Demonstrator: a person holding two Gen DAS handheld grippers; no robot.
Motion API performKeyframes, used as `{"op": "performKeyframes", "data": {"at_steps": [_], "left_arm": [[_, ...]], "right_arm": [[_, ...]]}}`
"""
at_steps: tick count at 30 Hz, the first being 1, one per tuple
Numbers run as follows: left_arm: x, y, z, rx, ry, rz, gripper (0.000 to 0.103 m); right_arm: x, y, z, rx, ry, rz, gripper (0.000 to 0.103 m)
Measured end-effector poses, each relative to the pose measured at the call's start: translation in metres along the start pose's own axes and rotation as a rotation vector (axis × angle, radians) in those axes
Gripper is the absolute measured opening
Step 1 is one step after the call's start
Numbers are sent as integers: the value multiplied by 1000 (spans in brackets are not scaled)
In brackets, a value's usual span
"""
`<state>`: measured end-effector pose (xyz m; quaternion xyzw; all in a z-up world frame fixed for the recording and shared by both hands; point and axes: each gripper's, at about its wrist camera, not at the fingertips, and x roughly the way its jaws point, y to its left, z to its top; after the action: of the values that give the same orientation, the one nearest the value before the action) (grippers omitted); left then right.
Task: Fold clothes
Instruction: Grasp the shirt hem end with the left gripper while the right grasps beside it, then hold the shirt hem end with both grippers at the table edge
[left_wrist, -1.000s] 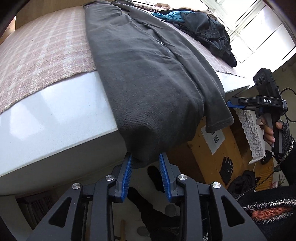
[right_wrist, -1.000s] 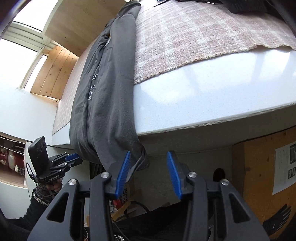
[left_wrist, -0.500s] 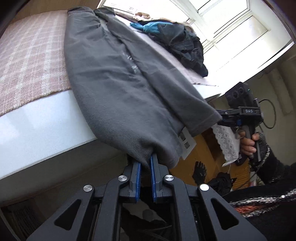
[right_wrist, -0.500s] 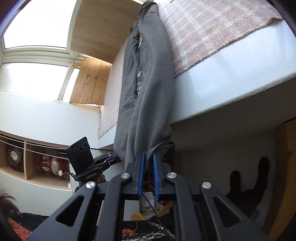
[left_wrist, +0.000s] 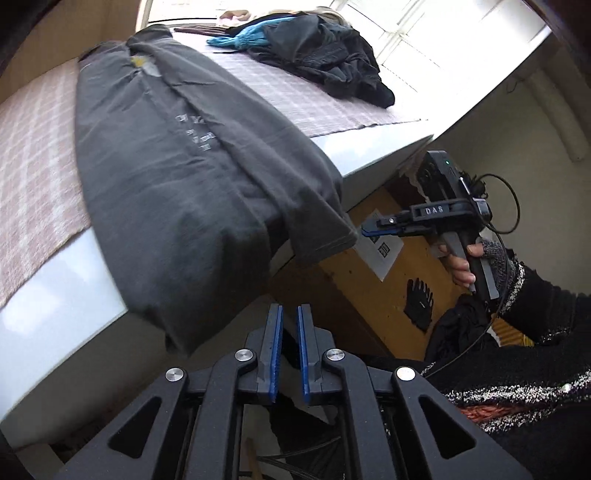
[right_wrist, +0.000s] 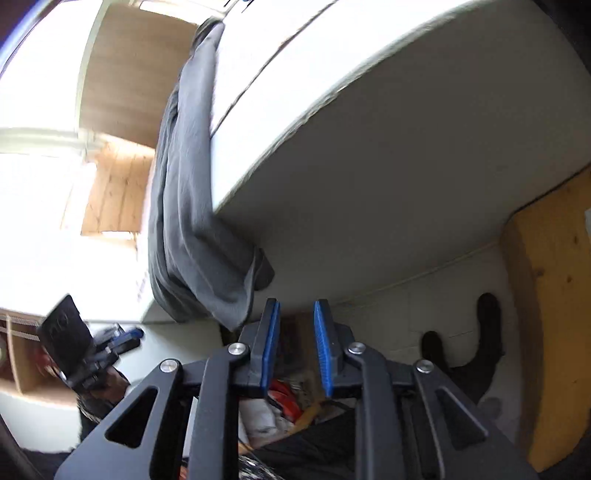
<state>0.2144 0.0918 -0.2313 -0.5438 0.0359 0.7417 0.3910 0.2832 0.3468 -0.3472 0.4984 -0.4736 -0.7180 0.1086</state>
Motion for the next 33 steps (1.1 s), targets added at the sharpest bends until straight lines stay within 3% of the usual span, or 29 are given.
{"op": "performKeyframes", "data": {"at_steps": [2,7,11,13,14,18,21,22,24,26,28,32,33], "left_arm": [[14,-15,16,53,23,7,6],[35,-33,44,125,44,30,6],[49,-37,57,156,60,48,7],[56,-37,61,162,62,60,6],[59,-37,63,165,64,67,6],[56,-40,64,180,53,84,6],[38,-37,57,158,17,75,7],[32,-34,54,145,8,79,8],[21,-26,45,114,-4,97,8],[11,-15,32,76,-9,123,8],[-1,-3,15,28,-12,153,9],[-19,29,-26,-99,-23,152,15],[-18,37,-35,-121,-20,156,16]], "right_arm": [[3,-2,4,43,-29,33,20],[17,16,-1,8,2,49,20],[28,22,0,-46,-6,-21,19],[36,15,0,-20,13,6,5],[39,11,-1,-5,21,20,5],[13,14,-32,129,-15,231,4],[-17,23,-52,185,-139,430,3],[-17,20,-55,179,-152,386,3],[-4,0,-59,198,-121,202,3],[20,-28,-67,256,18,30,3],[27,-39,-73,228,78,-132,7],[4,-26,-60,69,2,-203,7],[2,-16,-53,-2,-3,-206,14]]}}
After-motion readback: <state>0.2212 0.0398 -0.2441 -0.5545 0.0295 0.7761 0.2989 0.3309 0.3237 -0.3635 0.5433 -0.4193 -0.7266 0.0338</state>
